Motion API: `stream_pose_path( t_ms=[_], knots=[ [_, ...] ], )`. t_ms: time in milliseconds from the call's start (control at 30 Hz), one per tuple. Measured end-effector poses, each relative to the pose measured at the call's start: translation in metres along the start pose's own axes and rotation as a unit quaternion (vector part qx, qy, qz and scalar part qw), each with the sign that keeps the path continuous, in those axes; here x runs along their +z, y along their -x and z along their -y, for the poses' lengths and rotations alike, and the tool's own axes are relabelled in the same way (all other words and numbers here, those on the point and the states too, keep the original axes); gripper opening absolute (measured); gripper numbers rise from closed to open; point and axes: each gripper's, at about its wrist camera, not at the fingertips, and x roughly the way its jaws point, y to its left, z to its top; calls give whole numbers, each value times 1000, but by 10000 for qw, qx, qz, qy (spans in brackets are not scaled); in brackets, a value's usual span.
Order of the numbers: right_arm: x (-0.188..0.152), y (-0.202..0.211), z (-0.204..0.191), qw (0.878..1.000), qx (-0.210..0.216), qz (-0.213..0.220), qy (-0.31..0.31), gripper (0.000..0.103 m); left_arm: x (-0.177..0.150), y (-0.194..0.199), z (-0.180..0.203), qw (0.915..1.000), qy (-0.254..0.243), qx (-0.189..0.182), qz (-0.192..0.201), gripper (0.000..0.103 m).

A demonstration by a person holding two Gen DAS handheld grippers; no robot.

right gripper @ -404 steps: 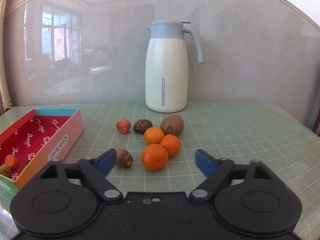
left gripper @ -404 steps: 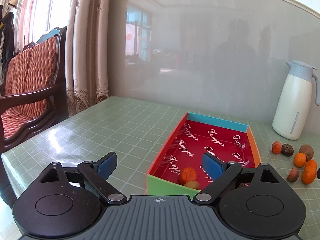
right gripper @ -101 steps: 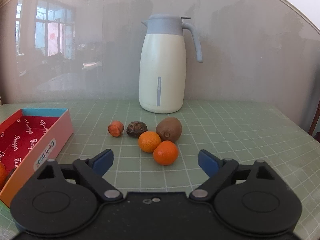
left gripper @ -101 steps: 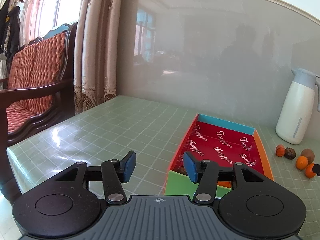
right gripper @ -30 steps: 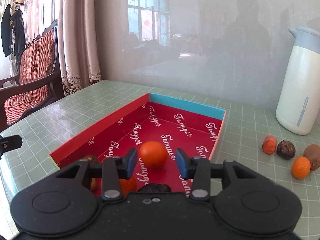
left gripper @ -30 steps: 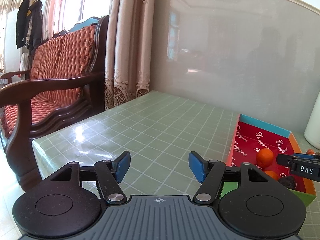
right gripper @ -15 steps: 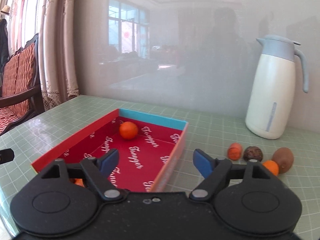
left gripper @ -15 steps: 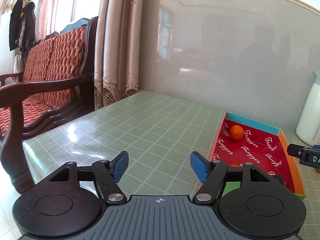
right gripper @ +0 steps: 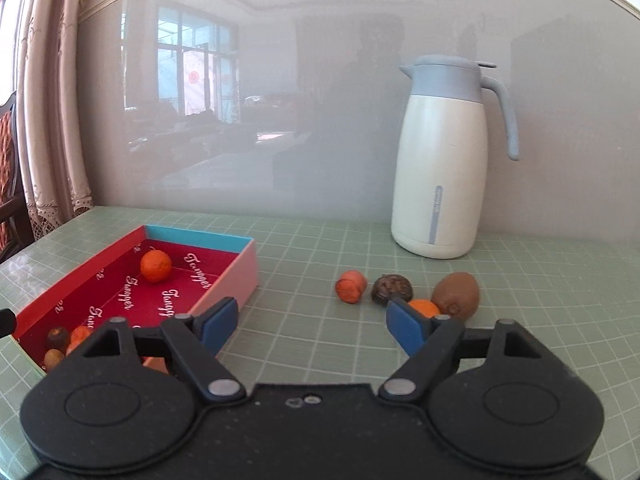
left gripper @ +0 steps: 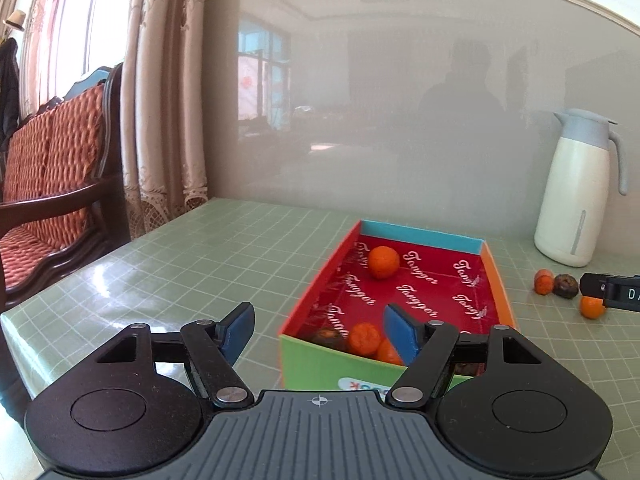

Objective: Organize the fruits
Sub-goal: 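Move the left tool to the last orange mandarin and close on it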

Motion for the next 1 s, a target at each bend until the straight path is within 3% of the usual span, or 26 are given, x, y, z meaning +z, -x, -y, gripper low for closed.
stream_pose_path(
  t_ms=[467, 700, 1000],
  knots=[
    [-13, 25, 66, 9964, -794, 43, -278, 87, -6, 6, 80, 9955, -624, -705, 63, 76],
    [-19, 38, 96, 9868, -1574, 147, -343, 91, -7, 2, 123, 9903, -852, -1101, -27, 77],
    [-34, 56, 136, 9776, -2032, 86, -536, 91, -10, -3, 179, 9806, -1262, -1498, -73, 77]
  ],
)
